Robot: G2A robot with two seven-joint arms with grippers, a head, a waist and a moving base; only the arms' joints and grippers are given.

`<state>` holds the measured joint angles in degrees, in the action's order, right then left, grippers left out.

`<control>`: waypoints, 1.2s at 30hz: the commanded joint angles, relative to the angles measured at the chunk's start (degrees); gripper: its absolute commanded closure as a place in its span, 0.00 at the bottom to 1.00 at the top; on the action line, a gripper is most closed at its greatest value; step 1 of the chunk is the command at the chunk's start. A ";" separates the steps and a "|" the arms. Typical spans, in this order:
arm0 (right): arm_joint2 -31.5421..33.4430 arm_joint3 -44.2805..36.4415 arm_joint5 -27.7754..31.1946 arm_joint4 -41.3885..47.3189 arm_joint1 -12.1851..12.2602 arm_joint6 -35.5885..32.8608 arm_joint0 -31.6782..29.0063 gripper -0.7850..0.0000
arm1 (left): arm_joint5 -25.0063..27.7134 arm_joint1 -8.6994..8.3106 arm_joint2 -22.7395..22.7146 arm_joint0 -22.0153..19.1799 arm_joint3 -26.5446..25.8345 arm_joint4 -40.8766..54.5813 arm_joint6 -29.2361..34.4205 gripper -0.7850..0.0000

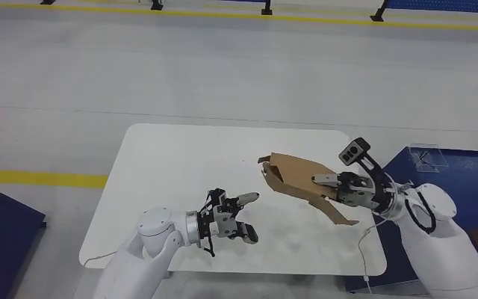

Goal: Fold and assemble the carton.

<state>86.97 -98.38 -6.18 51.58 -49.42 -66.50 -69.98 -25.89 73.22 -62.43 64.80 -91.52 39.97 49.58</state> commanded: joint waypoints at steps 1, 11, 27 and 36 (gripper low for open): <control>0.24 -0.26 1.79 -1.49 0.00 0.17 -0.14 1.00 | 0.00 0.00 0.00 0.00 0.00 0.00 0.00 0.00; 0.17 -3.10 7.25 -10.77 0.15 1.67 -1.29 1.00 | 2.35 0.07 -5.33 2.31 -2.31 11.10 -2.72 0.00; -2.16 -4.67 11.69 -19.02 0.62 -9.19 -1.45 1.00 | 36.50 -0.70 -11.33 17.28 -23.86 -18.03 -13.45 0.00; -2.14 -4.35 12.98 -19.03 0.71 -10.42 -1.08 1.00 | 27.70 -0.32 -6.34 13.31 -23.65 -25.93 -18.54 0.00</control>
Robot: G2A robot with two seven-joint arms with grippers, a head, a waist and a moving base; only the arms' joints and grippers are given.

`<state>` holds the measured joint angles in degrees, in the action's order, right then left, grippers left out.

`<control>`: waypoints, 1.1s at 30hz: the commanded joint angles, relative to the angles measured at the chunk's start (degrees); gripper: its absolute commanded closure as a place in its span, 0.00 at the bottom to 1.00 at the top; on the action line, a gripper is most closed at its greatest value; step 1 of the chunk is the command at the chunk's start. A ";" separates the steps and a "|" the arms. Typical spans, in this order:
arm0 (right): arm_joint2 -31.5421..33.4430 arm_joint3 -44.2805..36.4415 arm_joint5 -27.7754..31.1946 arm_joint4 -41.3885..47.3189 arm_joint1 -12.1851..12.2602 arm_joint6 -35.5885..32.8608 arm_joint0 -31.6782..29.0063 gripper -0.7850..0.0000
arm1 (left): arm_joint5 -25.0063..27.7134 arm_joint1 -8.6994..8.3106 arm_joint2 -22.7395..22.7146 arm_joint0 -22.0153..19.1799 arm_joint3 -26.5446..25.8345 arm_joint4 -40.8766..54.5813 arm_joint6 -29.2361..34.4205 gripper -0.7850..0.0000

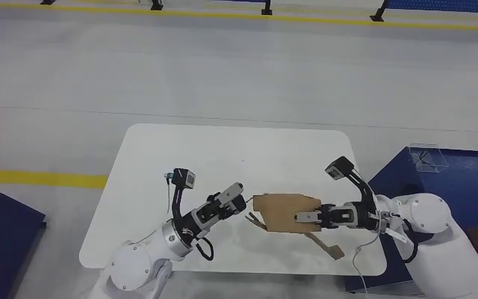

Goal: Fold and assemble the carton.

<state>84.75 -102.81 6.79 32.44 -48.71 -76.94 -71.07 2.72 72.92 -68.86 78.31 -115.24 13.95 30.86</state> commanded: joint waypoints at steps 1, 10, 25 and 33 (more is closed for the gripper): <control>0.13 0.14 -0.01 0.14 0.02 0.01 0.01 1.00 | -1.61 -0.04 0.30 -0.42 0.09 0.35 0.82 0.00; -1.10 -0.21 -0.47 -0.69 -0.01 0.27 0.21 1.00 | -1.47 -0.21 0.74 -0.28 -0.75 1.81 2.56 0.00; -4.31 -0.11 -1.25 -4.08 -0.05 -0.07 0.96 1.00 | -0.40 -0.60 1.30 1.37 -3.42 -0.18 2.12 0.00; -4.52 0.10 -1.44 -3.78 0.02 -0.47 1.00 1.00 | -0.69 -0.56 3.57 1.15 -3.42 -1.27 1.98 0.00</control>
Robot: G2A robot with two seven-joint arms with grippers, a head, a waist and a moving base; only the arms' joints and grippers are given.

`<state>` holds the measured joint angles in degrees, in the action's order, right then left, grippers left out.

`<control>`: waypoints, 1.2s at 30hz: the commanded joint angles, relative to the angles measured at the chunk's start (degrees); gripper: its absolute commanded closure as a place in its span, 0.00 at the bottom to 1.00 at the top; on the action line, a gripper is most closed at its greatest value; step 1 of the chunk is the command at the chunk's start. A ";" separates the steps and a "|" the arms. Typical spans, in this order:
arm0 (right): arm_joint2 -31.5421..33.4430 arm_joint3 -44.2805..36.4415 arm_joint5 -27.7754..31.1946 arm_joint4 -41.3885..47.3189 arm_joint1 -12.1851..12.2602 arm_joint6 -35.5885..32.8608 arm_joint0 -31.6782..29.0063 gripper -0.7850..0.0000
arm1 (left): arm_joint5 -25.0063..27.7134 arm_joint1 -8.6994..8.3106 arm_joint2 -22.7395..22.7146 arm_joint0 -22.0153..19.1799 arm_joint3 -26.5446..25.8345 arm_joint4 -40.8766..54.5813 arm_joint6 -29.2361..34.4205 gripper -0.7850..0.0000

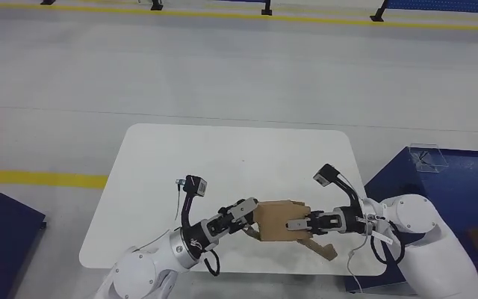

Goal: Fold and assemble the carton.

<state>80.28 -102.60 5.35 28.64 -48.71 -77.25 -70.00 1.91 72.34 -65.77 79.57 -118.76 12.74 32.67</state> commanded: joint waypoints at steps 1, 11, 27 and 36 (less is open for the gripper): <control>-0.09 -0.17 0.02 0.07 0.02 -0.20 -0.14 1.00 | 0.09 0.05 0.89 -0.24 0.26 -0.26 0.13 0.00; 0.43 0.71 -1.07 2.61 0.06 -0.37 -0.10 1.00 | -0.44 0.49 3.19 -1.52 1.22 -0.93 -3.89 0.00; 0.43 0.71 -1.07 2.61 0.06 -0.37 -0.10 1.00 | -0.44 0.49 3.19 -1.52 1.22 -0.93 -3.89 0.00; 0.43 0.71 -1.07 2.61 0.06 -0.37 -0.10 1.00 | -0.44 0.49 3.19 -1.52 1.22 -0.93 -3.89 0.00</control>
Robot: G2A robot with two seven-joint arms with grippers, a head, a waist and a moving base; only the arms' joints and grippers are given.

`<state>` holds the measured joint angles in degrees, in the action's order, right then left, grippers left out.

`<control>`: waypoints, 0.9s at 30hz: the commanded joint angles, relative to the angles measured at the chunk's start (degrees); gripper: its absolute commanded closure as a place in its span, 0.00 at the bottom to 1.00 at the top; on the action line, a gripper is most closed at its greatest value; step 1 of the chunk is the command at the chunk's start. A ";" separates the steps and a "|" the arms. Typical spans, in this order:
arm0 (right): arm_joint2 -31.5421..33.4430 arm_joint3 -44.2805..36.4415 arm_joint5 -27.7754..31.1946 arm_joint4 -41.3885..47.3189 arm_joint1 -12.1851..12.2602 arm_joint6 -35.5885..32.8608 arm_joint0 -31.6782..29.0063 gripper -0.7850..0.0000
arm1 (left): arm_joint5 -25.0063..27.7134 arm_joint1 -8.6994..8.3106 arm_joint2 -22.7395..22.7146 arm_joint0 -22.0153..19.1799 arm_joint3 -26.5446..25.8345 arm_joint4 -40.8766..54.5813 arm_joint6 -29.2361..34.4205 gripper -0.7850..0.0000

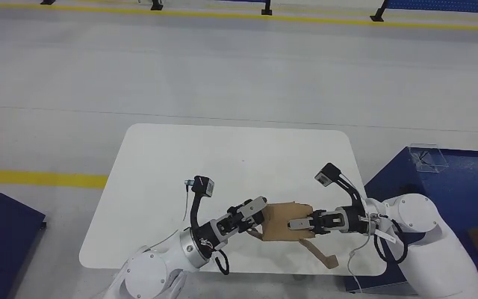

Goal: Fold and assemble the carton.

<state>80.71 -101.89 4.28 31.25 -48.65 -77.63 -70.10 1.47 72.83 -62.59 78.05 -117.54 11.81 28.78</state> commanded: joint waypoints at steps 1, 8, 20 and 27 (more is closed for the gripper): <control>0.00 0.00 0.00 0.00 0.00 0.00 0.00 1.00 | 0.00 0.00 0.00 0.00 0.00 0.00 0.00 0.00; -0.13 1.65 0.12 5.78 -0.36 0.83 0.50 1.00 | -1.76 -0.26 -0.93 0.08 -4.09 -4.26 -1.10 0.00; -6.40 16.35 -7.82 31.12 -2.31 -10.37 9.86 1.00 | 1.42 -1.50 -15.94 8.25 -14.72 -6.01 -8.17 0.00; -7.02 16.45 -8.38 32.40 -2.41 -10.37 10.22 1.00 | 1.70 -1.50 -16.30 8.48 -14.46 -5.53 -8.46 0.00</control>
<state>73.69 -85.44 -4.10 63.64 -51.06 -88.00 -59.88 3.17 71.33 -78.88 86.53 -131.99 6.26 20.32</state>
